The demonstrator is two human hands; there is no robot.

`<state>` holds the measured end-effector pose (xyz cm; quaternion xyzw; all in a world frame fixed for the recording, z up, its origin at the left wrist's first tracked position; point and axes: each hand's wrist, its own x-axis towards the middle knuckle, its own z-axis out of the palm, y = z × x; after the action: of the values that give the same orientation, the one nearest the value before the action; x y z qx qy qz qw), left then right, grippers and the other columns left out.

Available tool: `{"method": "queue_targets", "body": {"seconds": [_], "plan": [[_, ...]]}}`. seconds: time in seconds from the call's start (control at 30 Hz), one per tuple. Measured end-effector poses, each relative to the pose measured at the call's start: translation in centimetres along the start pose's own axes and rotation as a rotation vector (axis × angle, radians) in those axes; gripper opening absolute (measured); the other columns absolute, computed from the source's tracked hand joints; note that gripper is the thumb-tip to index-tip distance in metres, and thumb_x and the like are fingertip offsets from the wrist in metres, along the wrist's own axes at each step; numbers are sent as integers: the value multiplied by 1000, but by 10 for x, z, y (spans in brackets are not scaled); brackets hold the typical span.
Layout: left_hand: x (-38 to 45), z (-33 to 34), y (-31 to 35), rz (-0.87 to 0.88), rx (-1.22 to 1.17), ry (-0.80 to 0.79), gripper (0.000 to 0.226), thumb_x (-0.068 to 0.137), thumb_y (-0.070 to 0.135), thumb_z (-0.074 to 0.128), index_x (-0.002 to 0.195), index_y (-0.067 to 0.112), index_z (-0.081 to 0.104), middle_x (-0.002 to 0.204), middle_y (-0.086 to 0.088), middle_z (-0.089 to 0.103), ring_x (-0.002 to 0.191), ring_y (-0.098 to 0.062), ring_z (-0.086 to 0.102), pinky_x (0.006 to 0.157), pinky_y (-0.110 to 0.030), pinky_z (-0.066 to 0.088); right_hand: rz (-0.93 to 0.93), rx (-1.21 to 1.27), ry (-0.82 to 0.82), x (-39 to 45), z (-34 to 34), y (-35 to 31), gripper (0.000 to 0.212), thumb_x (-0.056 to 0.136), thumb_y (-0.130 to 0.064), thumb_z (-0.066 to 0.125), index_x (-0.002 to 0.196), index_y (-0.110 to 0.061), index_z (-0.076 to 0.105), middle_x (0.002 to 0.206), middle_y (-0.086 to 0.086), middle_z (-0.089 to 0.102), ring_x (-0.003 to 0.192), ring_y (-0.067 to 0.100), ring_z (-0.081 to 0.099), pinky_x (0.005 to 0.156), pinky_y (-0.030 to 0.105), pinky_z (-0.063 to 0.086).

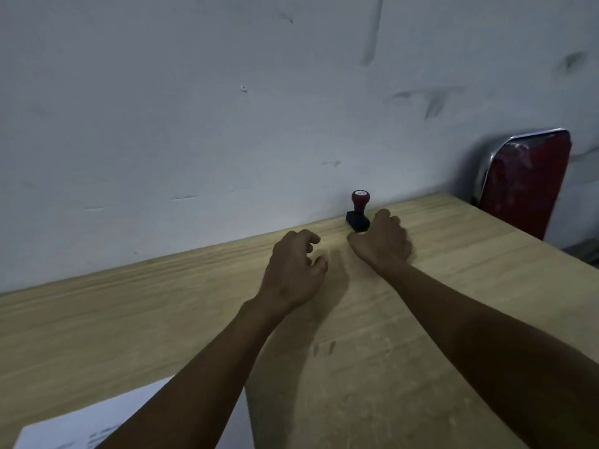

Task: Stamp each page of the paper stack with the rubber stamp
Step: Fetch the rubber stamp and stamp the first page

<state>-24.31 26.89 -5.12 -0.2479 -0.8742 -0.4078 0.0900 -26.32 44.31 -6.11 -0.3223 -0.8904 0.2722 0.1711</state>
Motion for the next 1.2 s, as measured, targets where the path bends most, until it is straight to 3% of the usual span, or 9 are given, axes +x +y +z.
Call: {"method": "queue_targets", "body": {"seconds": [0.33, 0.5, 0.63, 0.77, 0.9, 1.0, 1.2], "plan": [[9, 1, -21, -27, -28, 34, 33, 85, 20, 67, 117, 16, 60, 105, 0, 59, 79, -10, 61, 71, -22, 48, -27, -85, 67, 39, 23, -1, 42, 90, -50, 48, 107, -13, 61, 116, 12, 60, 110, 35, 54, 92, 42, 41], [0, -9, -17, -32, -17, 44, 32, 84, 17, 67, 115, 16, 61, 103, -2, 60, 77, -12, 62, 76, -28, 51, -53, -14, 77, 18, 17, 5, 39, 84, -51, 52, 91, -14, 64, 98, 9, 66, 95, 33, 62, 89, 42, 47], [-19, -20, -3, -29, -13, 55, 32, 84, 18, 68, 115, 14, 62, 100, -2, 61, 74, -11, 62, 72, -24, 48, -61, 55, 36, -28, 0, 11, 34, 80, -51, 57, 81, -17, 66, 87, 5, 67, 86, 31, 65, 87, 43, 50], [-50, -35, 12, -58, -31, 74, 32, 83, 17, 69, 114, 13, 62, 97, -2, 62, 74, -14, 63, 72, -24, 49, -75, 92, 1, -86, -29, 12, 20, 78, -38, 66, 87, -20, 71, 88, 2, 69, 90, 31, 66, 85, 38, 50], [-94, -52, 25, -74, -42, 108, 31, 82, 16, 69, 112, 12, 63, 93, -2, 64, 73, -14, 63, 63, -7, 40, -126, 109, -41, -157, -61, 13, 25, 76, -36, 70, 98, -24, 72, 93, -2, 71, 91, 27, 66, 77, 32, 49], [-129, -63, 35, -93, -62, 130, 32, 81, 16, 71, 112, 12, 64, 91, -2, 66, 74, -13, 65, 66, -13, 45, -166, 113, -81, -205, -77, 17, 33, 76, -42, 72, 105, -25, 71, 97, -2, 71, 89, 23, 66, 74, 29, 46], [-194, -78, 50, -100, -125, -38, 64, 71, 21, 81, 130, 19, 54, 110, 3, 62, 87, -7, 64, 61, -8, 47, -112, 207, -204, -263, -92, 30, 40, 68, -51, 77, 98, -25, 72, 83, -5, 69, 78, 16, 64, 71, 31, 51]]}}
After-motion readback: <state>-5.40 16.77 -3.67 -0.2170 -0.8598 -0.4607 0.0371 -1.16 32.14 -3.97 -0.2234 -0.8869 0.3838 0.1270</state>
